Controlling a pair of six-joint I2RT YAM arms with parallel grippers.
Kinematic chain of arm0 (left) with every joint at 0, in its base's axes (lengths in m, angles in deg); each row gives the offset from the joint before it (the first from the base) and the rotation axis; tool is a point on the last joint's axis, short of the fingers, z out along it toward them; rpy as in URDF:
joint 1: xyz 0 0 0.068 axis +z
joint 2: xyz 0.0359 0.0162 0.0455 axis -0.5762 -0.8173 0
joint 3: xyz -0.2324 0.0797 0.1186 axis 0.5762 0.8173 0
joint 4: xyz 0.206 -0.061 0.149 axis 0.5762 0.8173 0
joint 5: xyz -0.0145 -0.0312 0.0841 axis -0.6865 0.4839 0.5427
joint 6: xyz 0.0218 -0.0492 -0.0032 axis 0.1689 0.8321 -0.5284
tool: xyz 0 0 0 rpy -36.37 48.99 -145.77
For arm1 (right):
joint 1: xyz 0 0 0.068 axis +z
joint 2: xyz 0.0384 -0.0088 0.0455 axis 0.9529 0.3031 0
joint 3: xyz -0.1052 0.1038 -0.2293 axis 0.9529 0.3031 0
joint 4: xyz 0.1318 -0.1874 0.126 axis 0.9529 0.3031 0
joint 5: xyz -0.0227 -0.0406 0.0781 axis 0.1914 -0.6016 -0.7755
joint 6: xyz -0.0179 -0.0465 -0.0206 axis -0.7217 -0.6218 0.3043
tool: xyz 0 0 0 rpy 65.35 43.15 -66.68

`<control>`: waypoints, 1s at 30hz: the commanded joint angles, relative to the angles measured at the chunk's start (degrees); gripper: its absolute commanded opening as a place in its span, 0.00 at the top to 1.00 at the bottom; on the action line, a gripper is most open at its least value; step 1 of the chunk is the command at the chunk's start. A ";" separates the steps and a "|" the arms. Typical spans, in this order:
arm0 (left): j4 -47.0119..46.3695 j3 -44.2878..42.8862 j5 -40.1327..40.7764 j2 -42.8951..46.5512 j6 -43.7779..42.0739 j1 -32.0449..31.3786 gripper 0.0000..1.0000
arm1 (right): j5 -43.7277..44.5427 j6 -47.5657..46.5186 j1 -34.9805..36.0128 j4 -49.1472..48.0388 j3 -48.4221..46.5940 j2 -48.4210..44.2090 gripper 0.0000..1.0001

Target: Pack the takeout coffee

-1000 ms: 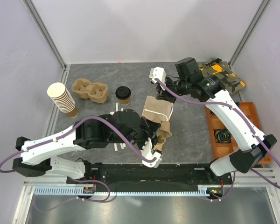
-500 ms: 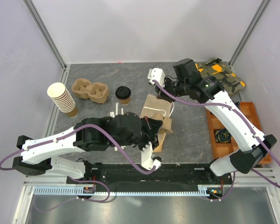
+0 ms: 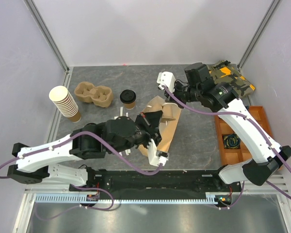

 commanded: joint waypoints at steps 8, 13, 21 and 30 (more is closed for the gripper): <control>-3.72 1.57 0.65 10.86 6.55 -0.24 0.98 | 5.94 5.34 -0.64 -6.41 0.53 -0.73 1.00; -2.76 5.34 -0.75 12.79 8.04 -0.24 0.98 | 6.64 9.73 -1.08 -7.03 -2.29 1.64 1.00; -3.97 11.76 -3.92 14.47 9.27 -0.24 0.98 | 5.32 11.68 -1.08 -11.58 0.25 -0.28 1.00; -14.00 12.47 -7.68 14.64 9.29 -0.24 0.98 | 7.96 11.85 -1.16 -13.71 2.81 -1.61 1.00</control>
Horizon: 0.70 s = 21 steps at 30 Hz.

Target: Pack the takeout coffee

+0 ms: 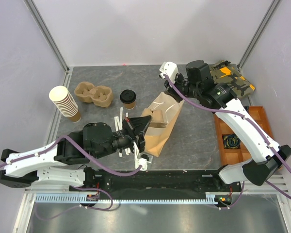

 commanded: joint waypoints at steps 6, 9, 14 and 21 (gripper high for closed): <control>-14.48 2.75 -8.37 0.10 -7.47 -0.24 0.98 | 1.31 1.88 -0.20 -2.45 -0.83 -0.86 1.00; -18.10 2.93 -8.11 -1.13 -9.15 -0.24 0.98 | 1.23 1.71 -0.20 -2.10 -0.92 -1.21 1.00; -17.49 3.19 -6.36 -0.26 -9.77 -0.16 0.98 | 0.00 -0.74 -0.46 2.10 -1.35 -1.83 0.83; -15.29 4.86 -5.39 2.56 -8.28 -0.07 0.98 | -4.21 -5.14 -3.36 9.06 -5.22 -1.92 0.32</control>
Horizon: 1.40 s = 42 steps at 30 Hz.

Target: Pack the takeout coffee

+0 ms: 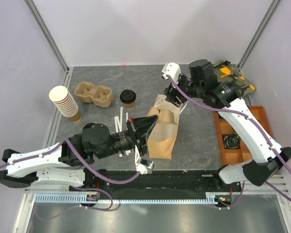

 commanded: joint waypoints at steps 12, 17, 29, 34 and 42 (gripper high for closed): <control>0.31 2.43 -0.25 4.50 0.56 0.28 0.98 | -13.28 -10.55 -9.02 11.35 -11.53 8.73 0.23; 0.75 2.87 -2.10 4.67 0.47 0.46 0.98 | -14.69 -15.56 -9.20 14.78 -14.87 13.38 0.29; 2.24 2.60 -1.32 4.67 1.52 1.69 0.98 | -17.15 -20.67 -9.20 19.18 -18.57 18.76 0.78; 1.19 1.72 0.36 3.71 3.11 2.57 0.98 | -18.20 -18.66 -9.11 17.69 -18.22 16.13 1.00; 1.00 0.05 -0.78 2.56 3.81 4.06 0.98 | -20.75 -14.26 -9.02 13.81 -13.04 10.76 0.35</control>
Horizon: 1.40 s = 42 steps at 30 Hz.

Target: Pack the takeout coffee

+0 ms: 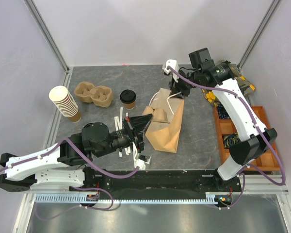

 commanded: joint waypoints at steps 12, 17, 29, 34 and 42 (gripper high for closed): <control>2.21 -2.41 -5.33 0.67 1.56 0.74 0.98 | -1.45 0.21 -3.94 4.38 -2.27 -3.63 0.04; 3.70 -2.15 -7.79 0.93 0.59 0.83 0.98 | -3.02 -2.25 -5.53 8.16 -6.23 -0.19 0.05; 5.02 -2.15 -9.11 0.32 0.41 1.27 0.98 | -7.50 -10.51 -5.97 17.91 -14.40 8.86 0.32; 5.37 -2.24 -9.55 0.31 0.41 1.62 0.98 | -9.26 -12.45 -5.97 20.56 -15.55 10.45 0.21; 5.29 -2.50 -9.73 -0.12 0.50 1.80 0.98 | -6.99 -0.90 -5.88 11.45 -11.46 5.71 0.02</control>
